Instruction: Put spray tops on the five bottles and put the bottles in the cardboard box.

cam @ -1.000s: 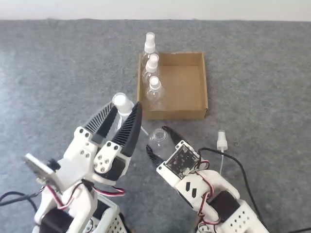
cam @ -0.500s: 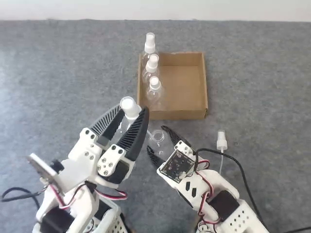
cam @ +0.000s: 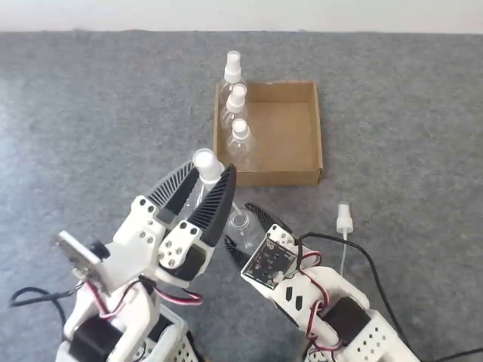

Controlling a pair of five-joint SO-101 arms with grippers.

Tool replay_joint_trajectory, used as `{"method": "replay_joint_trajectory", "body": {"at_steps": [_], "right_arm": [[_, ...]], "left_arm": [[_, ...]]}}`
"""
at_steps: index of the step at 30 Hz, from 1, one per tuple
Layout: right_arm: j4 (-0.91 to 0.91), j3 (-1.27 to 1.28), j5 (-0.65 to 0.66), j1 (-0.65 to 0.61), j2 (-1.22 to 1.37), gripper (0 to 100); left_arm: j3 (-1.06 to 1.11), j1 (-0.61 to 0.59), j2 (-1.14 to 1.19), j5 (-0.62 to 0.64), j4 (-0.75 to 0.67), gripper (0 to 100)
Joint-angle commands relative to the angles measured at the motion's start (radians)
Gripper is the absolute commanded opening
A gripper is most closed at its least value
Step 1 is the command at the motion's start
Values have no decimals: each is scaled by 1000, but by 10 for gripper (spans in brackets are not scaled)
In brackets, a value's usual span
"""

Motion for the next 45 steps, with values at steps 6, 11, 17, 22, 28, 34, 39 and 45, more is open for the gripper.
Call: {"method": "replay_joint_trajectory", "body": {"at_steps": [6,11,17,22,28,34,39,45], "right_arm": [[-24,21,15,33,-19,101],[-18,12,12,33,-19,101],[-18,12,14,35,-19,101],[-18,12,9,65,-19,101],[-18,12,8,110,-19,101],[-18,12,8,110,-19,101],[-16,12,8,110,-19,101],[-16,12,8,111,-19,101]], "left_arm": [[53,5,-6,3,-9,13],[91,5,-6,3,-11,13],[124,5,-6,3,-9,14],[124,-5,-6,3,12,14],[124,3,-6,-61,61,15],[140,3,-3,-68,60,15],[156,6,-5,-68,55,17],[176,49,-6,-64,58,108]]}}
